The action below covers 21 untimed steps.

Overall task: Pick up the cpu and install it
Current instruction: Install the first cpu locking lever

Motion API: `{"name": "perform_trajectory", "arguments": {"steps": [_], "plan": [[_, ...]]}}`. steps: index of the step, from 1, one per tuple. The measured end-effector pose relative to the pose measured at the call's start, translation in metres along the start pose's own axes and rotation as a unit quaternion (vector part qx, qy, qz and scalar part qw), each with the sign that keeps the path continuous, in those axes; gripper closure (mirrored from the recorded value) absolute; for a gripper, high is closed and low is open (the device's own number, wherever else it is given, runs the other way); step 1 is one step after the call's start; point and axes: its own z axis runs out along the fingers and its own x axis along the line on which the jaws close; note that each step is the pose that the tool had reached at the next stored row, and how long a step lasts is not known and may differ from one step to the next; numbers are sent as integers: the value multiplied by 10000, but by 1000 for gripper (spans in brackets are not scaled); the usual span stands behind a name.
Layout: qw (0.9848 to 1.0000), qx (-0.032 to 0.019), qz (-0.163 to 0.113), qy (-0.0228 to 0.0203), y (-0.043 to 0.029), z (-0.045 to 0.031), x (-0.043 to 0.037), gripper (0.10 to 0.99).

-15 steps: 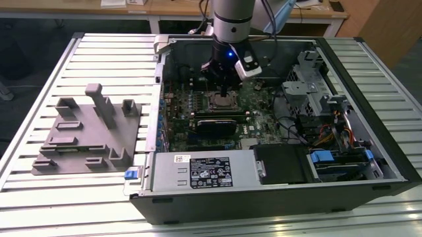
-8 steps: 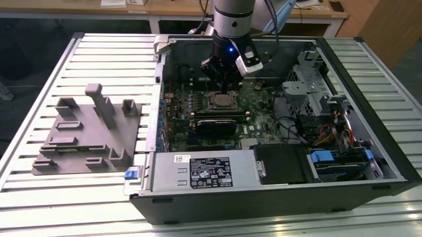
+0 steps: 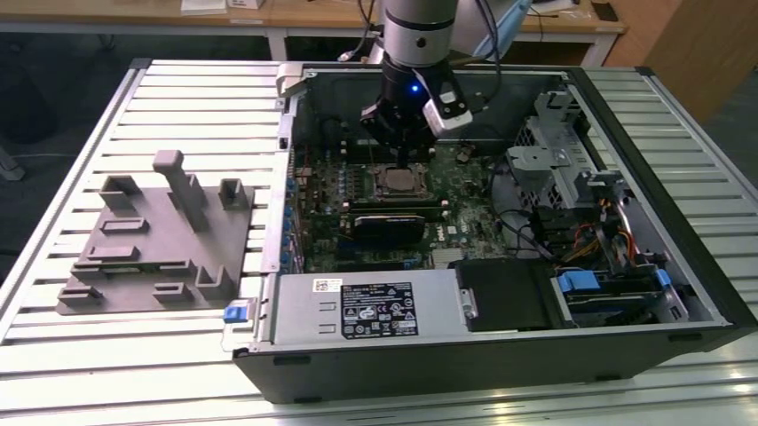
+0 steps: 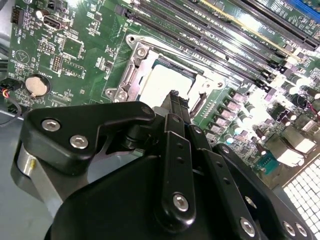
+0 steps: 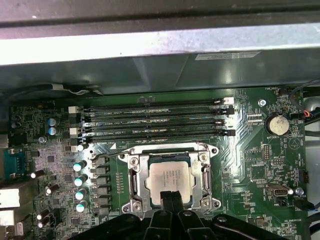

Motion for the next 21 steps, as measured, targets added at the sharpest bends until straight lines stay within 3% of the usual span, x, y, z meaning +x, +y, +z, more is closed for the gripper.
{"name": "perform_trajectory", "arguments": {"steps": [3, 18, 21], "plan": [[10000, 0, 0, 0, -4, -1, 47, 980], [10000, -1, 6, -1, -34, -2, 431, 980], [10000, -58, 7, 4, -38, -2, 455, 980]]}}
